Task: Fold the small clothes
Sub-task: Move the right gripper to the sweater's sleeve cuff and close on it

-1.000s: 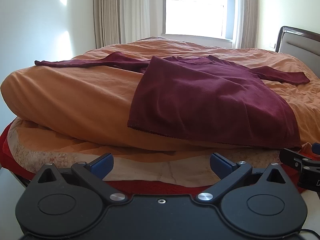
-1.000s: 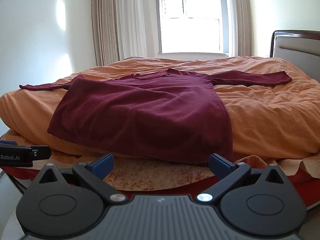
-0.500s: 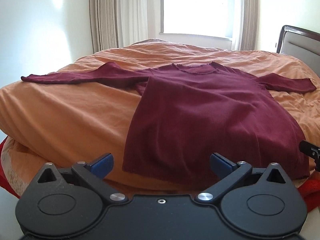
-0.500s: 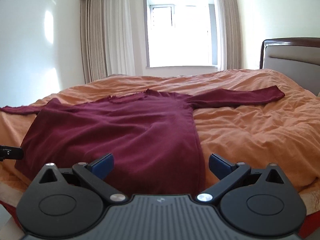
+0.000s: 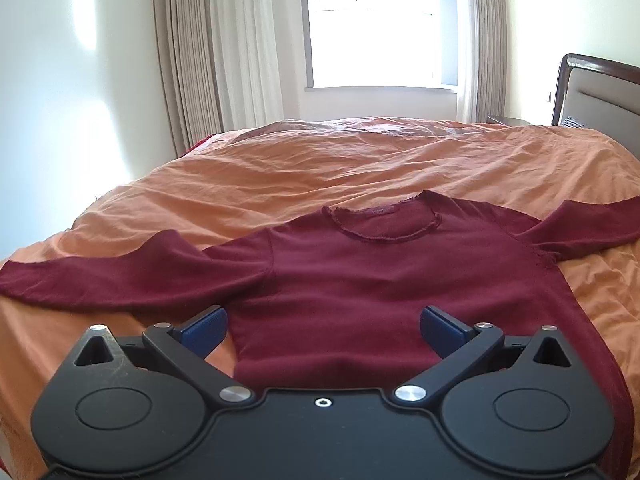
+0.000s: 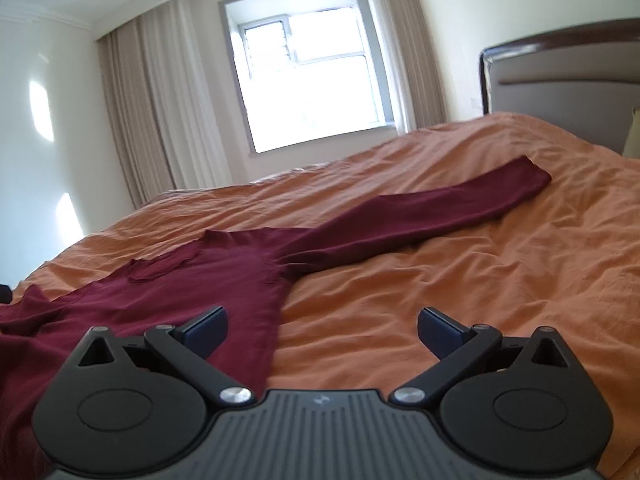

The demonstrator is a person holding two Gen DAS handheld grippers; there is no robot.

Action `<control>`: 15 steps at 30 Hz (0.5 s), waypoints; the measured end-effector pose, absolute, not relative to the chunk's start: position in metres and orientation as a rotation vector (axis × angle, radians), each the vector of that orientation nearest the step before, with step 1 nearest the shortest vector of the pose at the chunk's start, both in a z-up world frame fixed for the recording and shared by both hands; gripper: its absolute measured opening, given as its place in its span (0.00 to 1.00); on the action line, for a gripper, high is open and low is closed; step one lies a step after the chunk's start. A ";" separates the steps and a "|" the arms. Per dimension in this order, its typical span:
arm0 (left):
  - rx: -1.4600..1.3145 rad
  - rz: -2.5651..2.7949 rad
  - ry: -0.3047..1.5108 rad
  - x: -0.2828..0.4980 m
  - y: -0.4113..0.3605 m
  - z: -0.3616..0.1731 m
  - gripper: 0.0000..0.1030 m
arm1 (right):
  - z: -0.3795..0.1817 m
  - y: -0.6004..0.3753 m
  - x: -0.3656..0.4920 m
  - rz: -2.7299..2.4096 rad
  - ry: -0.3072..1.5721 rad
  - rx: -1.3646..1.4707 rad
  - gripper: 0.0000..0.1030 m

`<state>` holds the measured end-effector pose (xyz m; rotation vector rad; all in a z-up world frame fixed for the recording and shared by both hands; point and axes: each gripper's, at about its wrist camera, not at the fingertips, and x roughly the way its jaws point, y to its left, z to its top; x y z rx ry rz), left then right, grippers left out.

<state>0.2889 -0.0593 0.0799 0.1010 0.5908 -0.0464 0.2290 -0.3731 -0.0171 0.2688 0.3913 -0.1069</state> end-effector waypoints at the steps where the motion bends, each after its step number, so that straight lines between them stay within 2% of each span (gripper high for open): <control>1: 0.104 -0.050 0.592 0.300 -0.067 0.080 0.99 | -0.019 -0.390 0.240 -0.124 0.407 0.280 1.00; 5: 0.108 -0.061 0.606 0.342 -0.099 0.074 0.99 | -0.021 -0.449 0.283 -0.193 0.465 0.288 1.00; 15: 0.036 -0.044 0.657 0.423 -0.151 0.037 0.99 | -0.030 -0.607 0.377 -0.426 0.415 0.464 1.00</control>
